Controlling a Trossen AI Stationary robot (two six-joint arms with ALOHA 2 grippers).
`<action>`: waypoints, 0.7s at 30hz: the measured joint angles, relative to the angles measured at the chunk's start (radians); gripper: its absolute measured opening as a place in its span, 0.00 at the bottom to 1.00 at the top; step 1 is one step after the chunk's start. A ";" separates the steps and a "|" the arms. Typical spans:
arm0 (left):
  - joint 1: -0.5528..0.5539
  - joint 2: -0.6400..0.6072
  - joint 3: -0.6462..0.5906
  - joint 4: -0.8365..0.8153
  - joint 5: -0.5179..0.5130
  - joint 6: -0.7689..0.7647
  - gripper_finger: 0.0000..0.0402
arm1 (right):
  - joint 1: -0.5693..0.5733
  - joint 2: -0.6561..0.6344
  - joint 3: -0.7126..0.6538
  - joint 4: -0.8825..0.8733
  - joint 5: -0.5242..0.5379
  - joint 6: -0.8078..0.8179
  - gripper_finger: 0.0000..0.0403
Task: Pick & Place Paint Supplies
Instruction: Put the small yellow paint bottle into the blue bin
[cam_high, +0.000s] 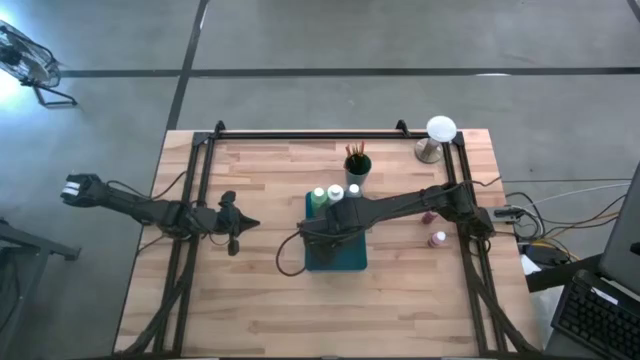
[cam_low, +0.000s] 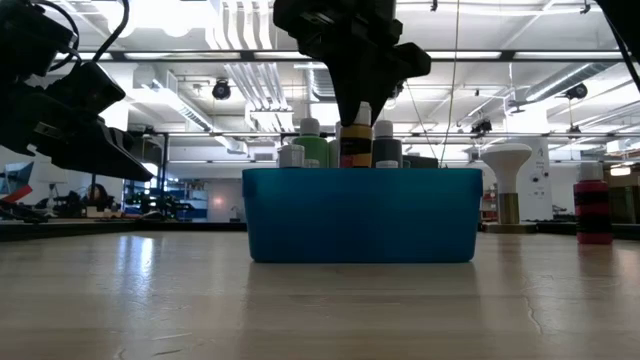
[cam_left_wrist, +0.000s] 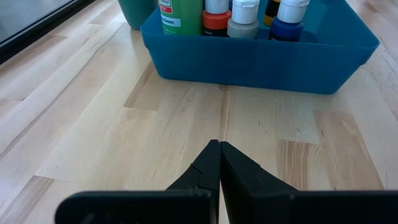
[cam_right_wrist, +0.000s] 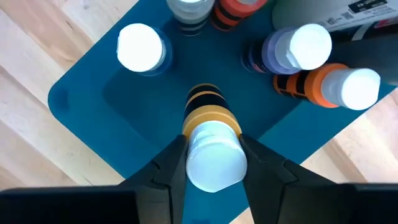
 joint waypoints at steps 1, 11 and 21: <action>0.000 0.000 0.000 0.000 0.000 0.000 0.02 | 0.000 0.000 0.000 0.000 0.000 -0.009 0.29; 0.000 0.000 0.000 0.000 0.000 0.000 0.02 | -0.042 0.000 -0.015 0.044 -0.027 0.079 0.29; 0.000 0.000 0.000 0.000 0.000 0.000 0.02 | -0.055 0.000 -0.033 0.044 -0.039 0.129 0.29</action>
